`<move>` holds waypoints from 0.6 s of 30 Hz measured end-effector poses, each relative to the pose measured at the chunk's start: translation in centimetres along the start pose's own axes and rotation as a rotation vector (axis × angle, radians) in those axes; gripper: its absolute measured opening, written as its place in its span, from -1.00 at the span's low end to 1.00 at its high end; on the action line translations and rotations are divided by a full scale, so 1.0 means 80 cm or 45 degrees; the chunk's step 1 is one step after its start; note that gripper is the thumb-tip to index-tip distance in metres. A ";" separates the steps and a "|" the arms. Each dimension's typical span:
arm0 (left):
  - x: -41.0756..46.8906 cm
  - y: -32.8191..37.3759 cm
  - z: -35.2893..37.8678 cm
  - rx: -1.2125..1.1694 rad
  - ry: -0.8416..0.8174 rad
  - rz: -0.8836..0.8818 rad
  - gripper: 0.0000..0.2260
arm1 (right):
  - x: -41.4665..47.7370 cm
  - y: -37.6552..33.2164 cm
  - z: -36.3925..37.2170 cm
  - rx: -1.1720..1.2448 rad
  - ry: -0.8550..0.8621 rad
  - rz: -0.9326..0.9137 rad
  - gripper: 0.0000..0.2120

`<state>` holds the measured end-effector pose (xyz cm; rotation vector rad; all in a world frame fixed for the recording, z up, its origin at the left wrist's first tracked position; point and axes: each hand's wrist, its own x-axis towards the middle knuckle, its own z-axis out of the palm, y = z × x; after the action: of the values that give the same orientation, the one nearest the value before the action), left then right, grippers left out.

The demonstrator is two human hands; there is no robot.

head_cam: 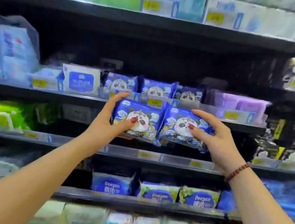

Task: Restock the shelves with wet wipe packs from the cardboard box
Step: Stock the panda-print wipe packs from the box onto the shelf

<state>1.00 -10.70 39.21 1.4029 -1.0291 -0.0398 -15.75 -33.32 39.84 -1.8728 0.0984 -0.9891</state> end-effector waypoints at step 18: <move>0.103 0.009 -0.001 -0.155 0.220 0.060 -0.54 | 0.177 -0.035 -0.055 -0.392 0.089 -0.117 -0.51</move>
<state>5.52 -15.22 44.42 1.2484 -0.9008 0.0523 -10.17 -41.54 51.16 -2.1371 0.2184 -1.1544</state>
